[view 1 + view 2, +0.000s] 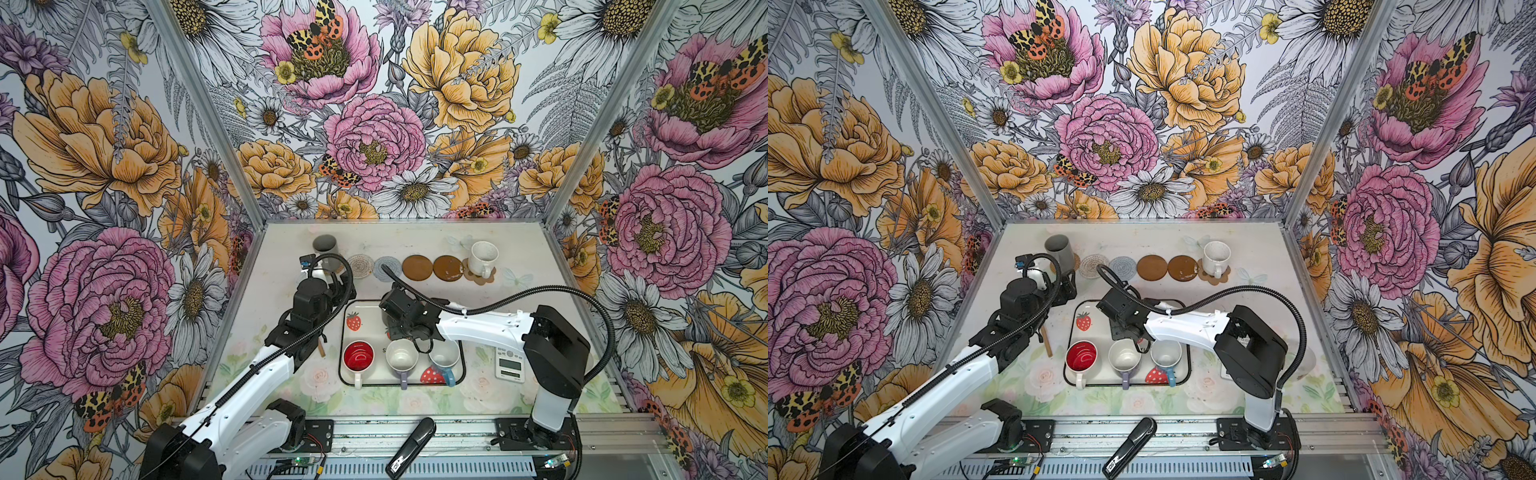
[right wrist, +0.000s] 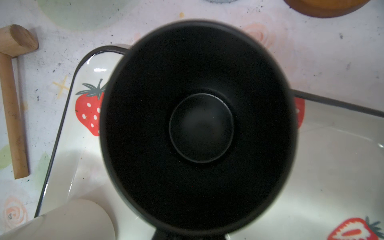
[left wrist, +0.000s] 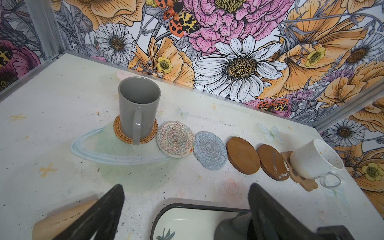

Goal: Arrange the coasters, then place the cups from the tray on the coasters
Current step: 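Lift the black mug off the tray with the right gripper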

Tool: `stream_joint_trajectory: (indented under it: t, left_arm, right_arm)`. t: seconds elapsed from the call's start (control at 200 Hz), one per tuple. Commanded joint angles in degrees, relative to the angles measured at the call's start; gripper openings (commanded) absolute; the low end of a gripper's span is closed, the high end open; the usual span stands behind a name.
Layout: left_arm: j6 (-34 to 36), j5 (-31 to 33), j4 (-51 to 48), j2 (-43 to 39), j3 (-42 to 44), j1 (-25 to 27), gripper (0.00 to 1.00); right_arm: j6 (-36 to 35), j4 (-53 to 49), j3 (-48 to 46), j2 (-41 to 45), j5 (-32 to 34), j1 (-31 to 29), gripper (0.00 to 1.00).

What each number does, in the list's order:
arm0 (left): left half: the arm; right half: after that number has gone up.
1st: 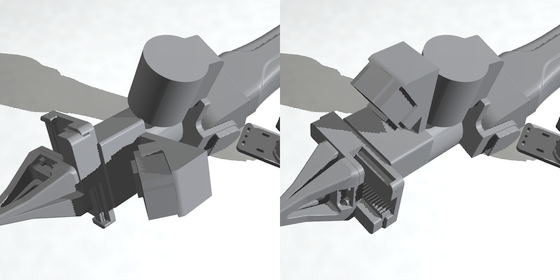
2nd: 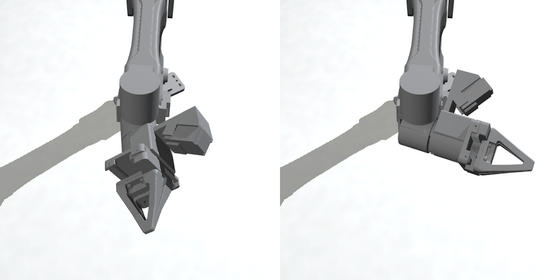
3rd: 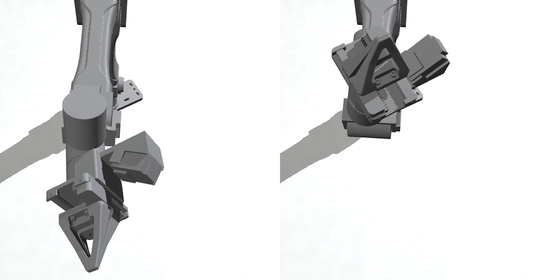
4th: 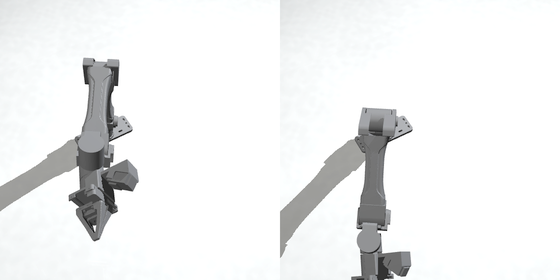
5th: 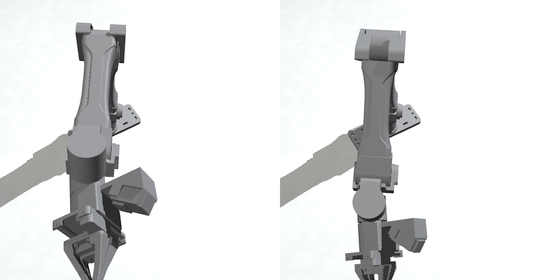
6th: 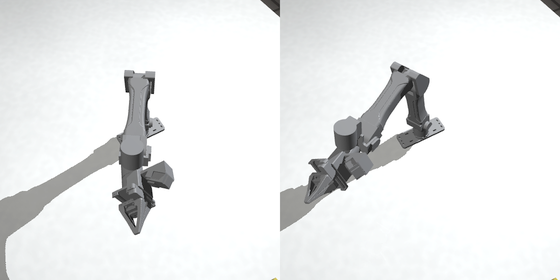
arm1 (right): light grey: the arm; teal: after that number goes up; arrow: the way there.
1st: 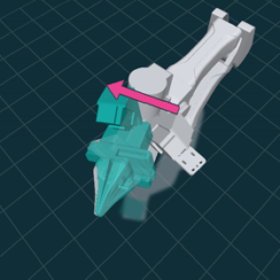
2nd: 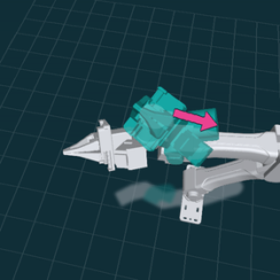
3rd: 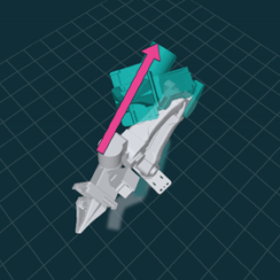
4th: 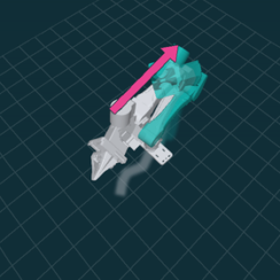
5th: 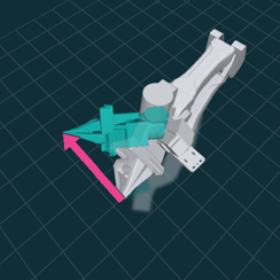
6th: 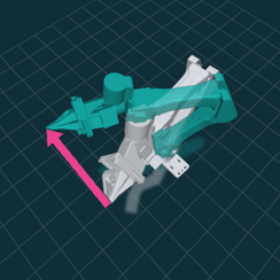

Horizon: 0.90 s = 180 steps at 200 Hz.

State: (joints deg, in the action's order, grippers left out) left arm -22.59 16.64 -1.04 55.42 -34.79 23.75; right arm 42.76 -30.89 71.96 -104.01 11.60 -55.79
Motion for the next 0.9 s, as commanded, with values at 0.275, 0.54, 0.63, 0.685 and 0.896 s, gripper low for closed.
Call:
stream_joint_trajectory:
  t: [0.275, 0.54, 0.63, 0.685, 0.896]
  left_arm:
    - [-0.01, -1.35, 1.04, 1.14, 0.13, -0.56, 0.95]
    - [-0.09, -1.61, 1.23, 1.78, -0.04, -0.54, 0.95]
    - [-0.09, -1.61, 1.19, 1.78, -0.02, -0.54, 0.94]
    - [-0.09, -1.56, 1.13, 1.81, -0.06, -0.54, 0.95]
    - [-0.09, -1.53, 1.17, 2.0, -0.02, -0.55, 0.95]
  right_arm:
    - [-2.2, 1.49, 0.64, 3.17, 4.84, 1.26, 0.0]
    - [-2.79, 1.54, 0.11, 4.84, 5.19, 2.05, 0.0]
    - [-2.98, 1.54, -0.14, 5.29, 5.19, 2.43, 0.0]
    - [-3.06, 1.54, -0.29, 5.61, 5.24, 2.68, 0.0]
    - [-3.55, 1.54, -0.9, 7.15, 5.54, 3.82, 0.0]
